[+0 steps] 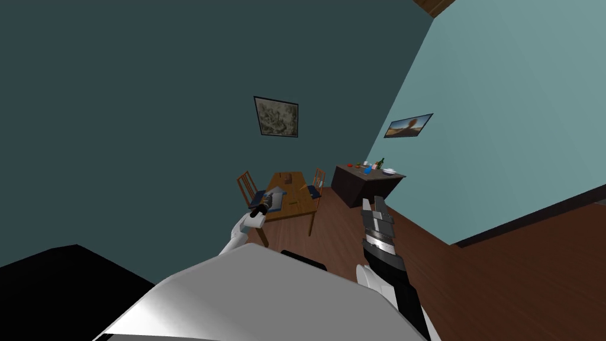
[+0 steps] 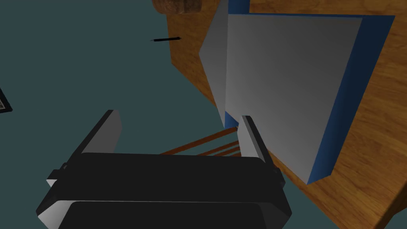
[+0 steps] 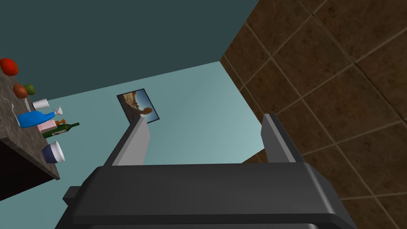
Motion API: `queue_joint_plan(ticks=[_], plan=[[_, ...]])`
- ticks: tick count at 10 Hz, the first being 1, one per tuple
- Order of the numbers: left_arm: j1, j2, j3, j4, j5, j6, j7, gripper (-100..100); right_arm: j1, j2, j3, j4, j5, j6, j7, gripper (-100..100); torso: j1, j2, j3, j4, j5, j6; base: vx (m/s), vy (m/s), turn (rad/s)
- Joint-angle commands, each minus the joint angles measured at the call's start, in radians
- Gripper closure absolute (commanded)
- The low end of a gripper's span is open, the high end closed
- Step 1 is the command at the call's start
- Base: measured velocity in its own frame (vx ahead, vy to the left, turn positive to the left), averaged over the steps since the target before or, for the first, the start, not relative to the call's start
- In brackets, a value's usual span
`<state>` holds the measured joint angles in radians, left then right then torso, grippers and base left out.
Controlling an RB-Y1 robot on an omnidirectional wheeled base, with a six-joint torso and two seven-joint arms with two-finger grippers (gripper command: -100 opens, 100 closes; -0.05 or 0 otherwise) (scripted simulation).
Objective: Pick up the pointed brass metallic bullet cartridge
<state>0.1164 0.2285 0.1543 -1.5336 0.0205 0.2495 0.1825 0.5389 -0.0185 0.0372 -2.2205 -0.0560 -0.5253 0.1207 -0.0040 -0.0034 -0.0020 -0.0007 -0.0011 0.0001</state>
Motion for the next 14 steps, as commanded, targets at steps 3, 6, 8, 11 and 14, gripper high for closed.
queue_joint_plan(ticks=[3, 6, 8, 11, 14], plan=[[-0.047, 0.001, 0.013, 0.079, 0.000, 0.085, 0.014, -100, 0.000, 0.000, 0.000, 0.000, 0.000, 0.000, 0.000, 0, 0.000, -0.001, 0.000, 0.000, 0.000, 0.000, 0.048, -0.065, 0.026], [-0.113, 0.004, 0.030, 0.170, 0.004, 0.169, 0.029, -100, 0.000, 0.000, 0.000, 0.000, 0.000, 0.000, 0.000, 0, 0.001, 0.000, 0.000, 0.000, 0.000, 0.000, 0.051, -0.060, 0.027], [-0.147, 0.005, 0.039, 0.220, 0.006, 0.210, 0.035, -100, 0.000, 0.000, 0.000, 0.000, 0.000, 0.000, 0.000, 0, 0.001, 0.000, 0.000, 0.000, 0.000, 0.000, 0.056, -0.067, 0.020], [-0.180, 0.006, 0.047, 0.289, 0.010, 0.250, 0.039, -100, 0.000, 0.000, 0.000, 0.000, 0.000, 0.000, 0.000, 0, 0.000, -0.002, -0.001, 0.000, 0.000, 0.000, 0.066, -0.062, 0.013], [-0.246, 0.009, 0.063, 0.371, 0.017, 0.323, 0.046, -100, 0.000, 0.000, 0.000, 0.000, 0.000, 0.000, 0.000, 0, 0.001, -0.001, -0.001, 0.000, 0.000, 0.000, 0.058, -0.061, 0.015]])
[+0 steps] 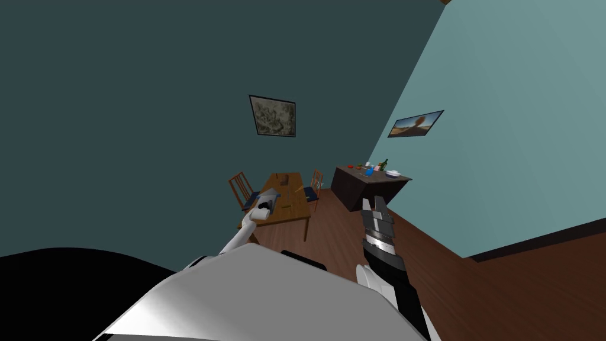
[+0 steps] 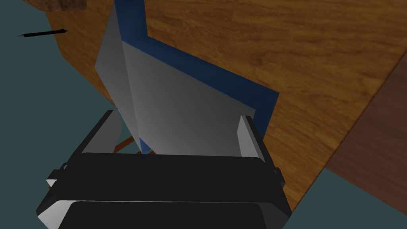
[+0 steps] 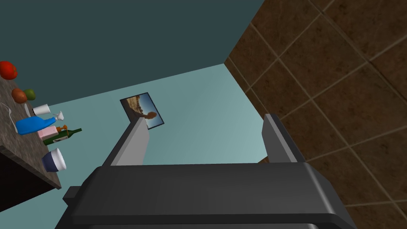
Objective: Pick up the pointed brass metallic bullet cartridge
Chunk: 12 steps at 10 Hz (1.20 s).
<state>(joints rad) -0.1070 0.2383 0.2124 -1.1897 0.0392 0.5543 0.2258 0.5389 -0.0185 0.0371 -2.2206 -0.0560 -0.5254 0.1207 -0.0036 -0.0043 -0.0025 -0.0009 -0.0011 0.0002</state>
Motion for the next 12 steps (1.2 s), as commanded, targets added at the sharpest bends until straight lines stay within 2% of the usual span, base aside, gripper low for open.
queue_joint_plan(ticks=[1, 2, 3, 4, 5, 8, 9, 12], plan=[[-0.022, -0.001, 0.005, 0.044, -0.002, 0.018, 0.003, -100, 0.000, 0.000, 0.000, 0.000, 0.000, 0.000, 0.000, 0, 0.000, 0.000, 0.000, 0.000, 0.000, 0.000, 0.046, -0.053, 0.009], [-0.054, 0.001, 0.012, 0.073, 0.002, 0.052, 0.005, -100, 0.000, 0.000, 0.000, 0.000, 0.000, 0.000, 0.000, 0, 0.001, 0.001, 0.000, 0.000, 0.000, 0.000, 0.053, -0.081, 0.010], [-0.054, 0.001, 0.012, 0.092, 0.002, 0.052, 0.005, -100, 0.000, 0.000, 0.000, 0.000, 0.000, 0.000, 0.000, 0, -0.001, 0.000, 0.000, 0.000, 0.000, 0.000, 0.059, -0.058, 0.010], [-0.086, 0.002, 0.020, 0.126, 0.006, 0.085, 0.007, -100, 0.000, 0.000, 0.000, 0.000, 0.000, 0.000, 0.000, 0, 0.000, 0.000, 0.000, 0.000, 0.000, 0.000, 0.069, -0.040, 0.010], [-0.086, 0.002, 0.020, 0.139, 0.006, 0.085, 0.007, -100, 0.000, 0.000, 0.000, 0.000, 0.000, 0.000, 0.000, 0, 0.001, -0.001, 0.000, 0.000, 0.000, 0.000, 0.064, -0.051, 0.002], [-0.173, 0.006, 0.039, 0.250, 0.020, 0.168, 0.008, -100, 0.000, 0.000, 0.000, 0.000, 0.000, 0.000, 0.000, 0, -0.002, -0.003, -0.002, -0.001, 0.000, 0.000, 0.100, -0.091, 0.009], [-0.173, 0.006, 0.039, 0.267, 0.020, 0.170, 0.008, -100, 0.000, 0.000, 0.000, 0.000, 0.000, 0.000, 0.000, 0, -0.003, -0.003, -0.002, -0.001, -0.001, 0.000, 0.078, -0.070, 0.005], [-0.245, 0.009, 0.055, 0.366, 0.032, 0.235, 0.005, -100, 0.000, 0.000, 0.000, 0.000, 0.000, 0.000, 0.000, 0, 0.000, -0.002, -0.001, 0.000, 0.000, 0.000, 0.080, -0.069, -0.001]])
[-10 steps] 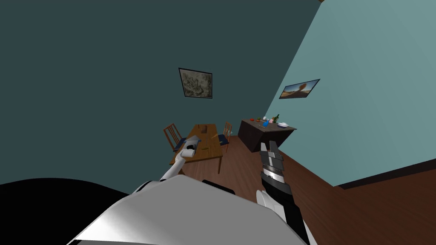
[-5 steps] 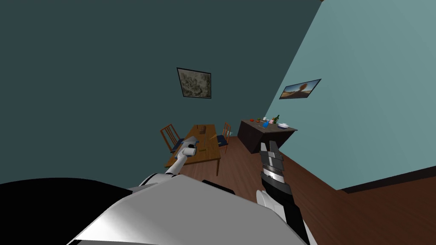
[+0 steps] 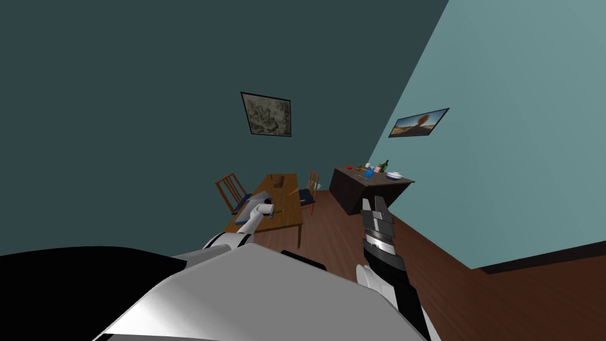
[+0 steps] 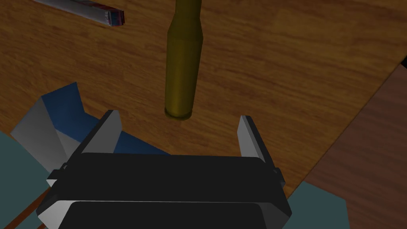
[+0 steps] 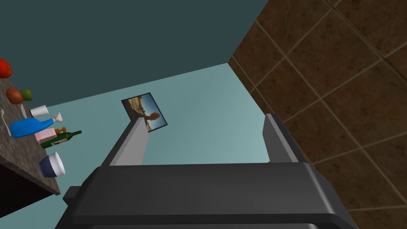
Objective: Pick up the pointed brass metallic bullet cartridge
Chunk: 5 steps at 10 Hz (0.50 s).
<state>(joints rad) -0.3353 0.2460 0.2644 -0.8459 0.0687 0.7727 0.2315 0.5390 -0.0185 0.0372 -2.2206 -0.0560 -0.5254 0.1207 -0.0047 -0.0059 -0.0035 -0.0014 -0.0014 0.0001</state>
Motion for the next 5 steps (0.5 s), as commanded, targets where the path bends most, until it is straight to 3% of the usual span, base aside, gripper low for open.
queue_joint_plan(ticks=[1, 4, 5], plan=[[-0.036, 0.001, 0.008, 0.050, 0.007, 0.033, -0.002, -100, 0.000, 0.000, 0.000, 0.000, 0.000, 0.000, 0.000, 0, 0.000, 0.000, 0.000, 0.000, 0.000, 0.000, 0.085, -0.067, 0.001], [-0.084, 0.000, 0.018, 0.113, 0.017, 0.072, -0.007, -100, 0.000, 0.000, 0.000, 0.000, 0.000, 0.000, 0.000, 0, 0.002, 0.000, 0.000, 0.000, 0.000, 0.000, 0.082, -0.052, -0.005], [-0.075, 0.003, 0.017, 0.103, 0.018, 0.061, -0.009, -100, 0.000, 0.000, 0.000, 0.000, 0.000, 0.000, 0.000, 0, 0.002, 0.000, 0.000, 0.000, 0.000, 0.000, 0.034, -0.022, -0.001]])
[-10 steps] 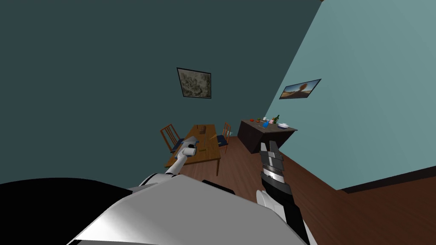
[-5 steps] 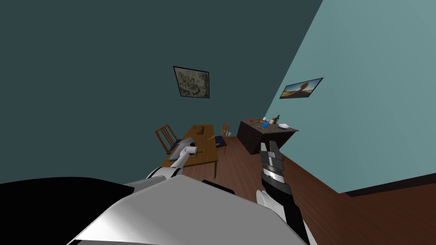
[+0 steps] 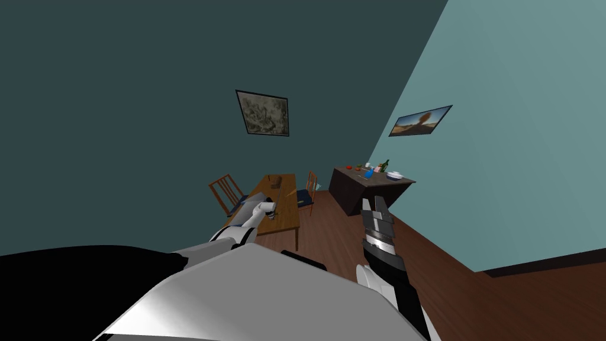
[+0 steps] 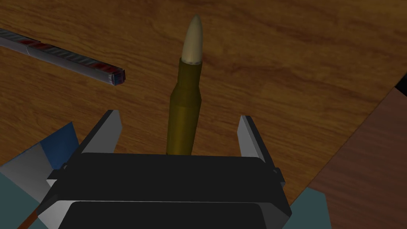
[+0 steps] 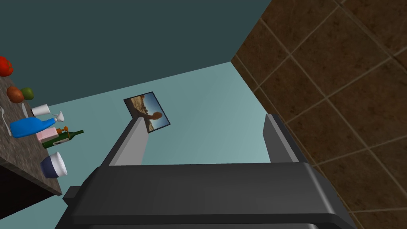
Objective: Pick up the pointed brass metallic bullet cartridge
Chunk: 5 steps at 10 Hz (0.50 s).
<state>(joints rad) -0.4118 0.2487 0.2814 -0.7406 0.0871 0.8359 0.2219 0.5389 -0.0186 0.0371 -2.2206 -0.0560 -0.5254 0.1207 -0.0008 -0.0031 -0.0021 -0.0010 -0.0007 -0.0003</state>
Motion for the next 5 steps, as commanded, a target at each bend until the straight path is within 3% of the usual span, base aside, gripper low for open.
queue_joint_plan(ticks=[1, 2, 5], plan=[[0.000, 0.000, 0.000, 0.000, 0.000, 0.000, 0.000, 0, 0.000, 0.000, 0.000, 0.000, 0.000, 0.000, 0.000, 0, 0.000, 0.000, 0.000, 0.000, 0.000, 0.000, 0.007, -0.004, 0.001], [0.011, -0.006, -0.004, 0.019, 0.000, -0.033, -0.001, -100, 0.000, 0.000, 0.000, 0.000, 0.000, 0.000, 0.000, 0, 0.001, 0.002, 0.001, 0.000, 0.000, 0.000, 0.044, 0.009, 0.012], [0.027, -0.016, -0.009, 0.047, 0.000, -0.082, -0.004, -100, 0.000, 0.000, 0.000, 0.000, 0.000, 0.000, 0.000, 0, 0.003, -0.001, 0.000, 0.000, 0.001, 0.000, 0.063, 0.020, 0.013]])
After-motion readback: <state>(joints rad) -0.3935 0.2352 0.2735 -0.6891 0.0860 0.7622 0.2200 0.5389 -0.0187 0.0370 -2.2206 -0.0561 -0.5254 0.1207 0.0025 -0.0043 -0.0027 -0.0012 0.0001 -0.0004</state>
